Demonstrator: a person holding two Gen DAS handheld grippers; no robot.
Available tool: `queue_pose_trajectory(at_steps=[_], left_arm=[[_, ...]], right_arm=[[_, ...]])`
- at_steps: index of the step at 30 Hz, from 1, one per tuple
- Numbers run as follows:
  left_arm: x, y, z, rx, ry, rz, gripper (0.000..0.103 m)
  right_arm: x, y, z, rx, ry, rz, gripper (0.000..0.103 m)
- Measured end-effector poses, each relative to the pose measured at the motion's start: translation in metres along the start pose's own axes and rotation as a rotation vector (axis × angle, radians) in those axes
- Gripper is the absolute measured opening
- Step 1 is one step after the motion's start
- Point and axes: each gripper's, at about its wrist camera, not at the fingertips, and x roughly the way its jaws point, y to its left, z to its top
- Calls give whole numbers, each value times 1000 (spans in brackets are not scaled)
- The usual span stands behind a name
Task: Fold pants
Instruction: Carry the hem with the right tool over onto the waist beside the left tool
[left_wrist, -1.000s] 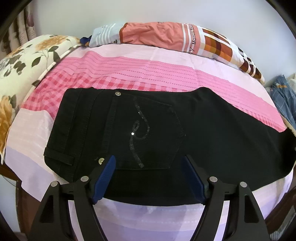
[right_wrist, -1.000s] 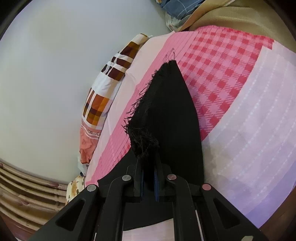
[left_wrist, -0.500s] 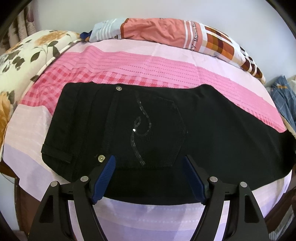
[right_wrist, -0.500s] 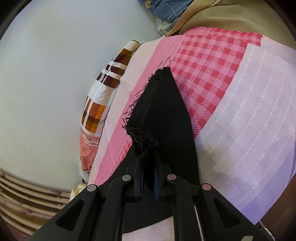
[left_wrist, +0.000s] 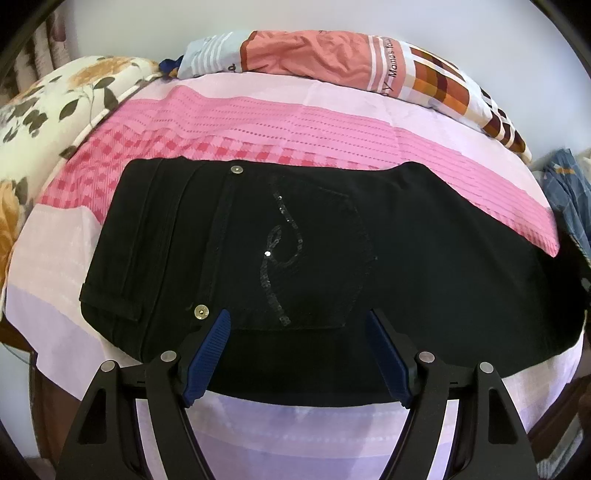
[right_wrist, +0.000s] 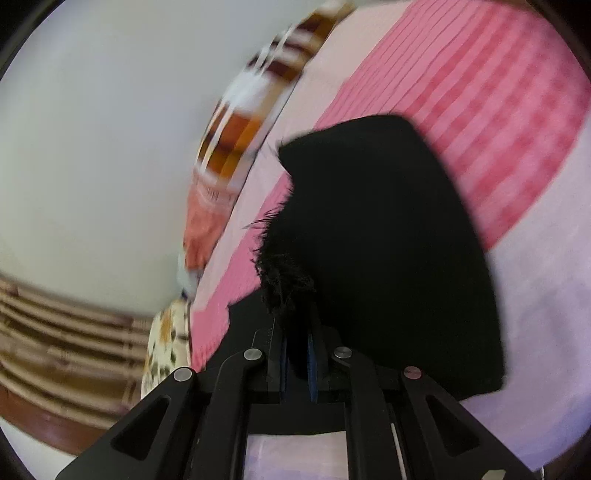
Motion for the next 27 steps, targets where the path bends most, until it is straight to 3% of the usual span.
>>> queue_pose_trajectory(at_steps=[5, 10, 27], left_arm=[[0, 4, 0, -15, 5, -8, 76], [1, 6, 0, -22, 12, -16, 76], [9, 6, -2, -25, 48, -26, 76]], right_arm=[[58, 27, -31, -56, 143, 9, 10], [91, 46, -59, -127, 239, -2, 10], [125, 56, -96, -202, 370, -12, 10]])
